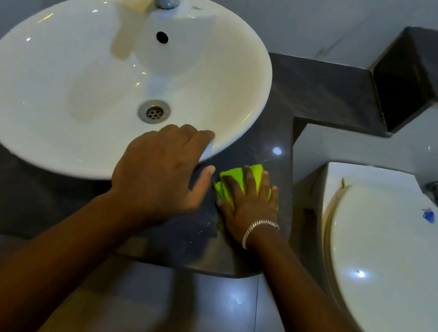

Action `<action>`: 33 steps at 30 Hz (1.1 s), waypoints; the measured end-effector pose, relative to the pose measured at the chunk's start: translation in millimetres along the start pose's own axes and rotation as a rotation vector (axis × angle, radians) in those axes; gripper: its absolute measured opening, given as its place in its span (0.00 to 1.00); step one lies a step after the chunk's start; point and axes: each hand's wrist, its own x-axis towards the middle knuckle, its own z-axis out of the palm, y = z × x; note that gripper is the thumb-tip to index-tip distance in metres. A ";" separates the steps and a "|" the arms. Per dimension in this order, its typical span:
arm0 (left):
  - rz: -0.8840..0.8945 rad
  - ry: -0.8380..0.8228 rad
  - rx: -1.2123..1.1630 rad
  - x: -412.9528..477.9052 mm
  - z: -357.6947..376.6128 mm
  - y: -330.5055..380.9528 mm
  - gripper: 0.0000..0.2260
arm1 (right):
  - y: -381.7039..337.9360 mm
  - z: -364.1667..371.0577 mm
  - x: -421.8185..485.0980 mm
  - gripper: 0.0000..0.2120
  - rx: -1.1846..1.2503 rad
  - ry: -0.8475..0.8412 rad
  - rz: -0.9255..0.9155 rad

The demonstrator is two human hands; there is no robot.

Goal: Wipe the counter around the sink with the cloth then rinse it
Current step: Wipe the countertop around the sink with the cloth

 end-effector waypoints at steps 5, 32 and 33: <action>-0.237 0.104 -0.175 -12.7 -4.5 -14.7 0.21 | 37.5 7.6 -59.1 0.26 -0.004 0.088 -0.021; -0.137 -0.034 0.115 -45.5 -14.5 -68.6 0.32 | 42.7 6.7 -73.7 0.28 0.015 0.037 -0.084; -0.141 -0.036 0.132 -46.6 -13.2 -67.7 0.31 | 38.5 7.5 -63.9 0.28 0.006 0.043 -0.031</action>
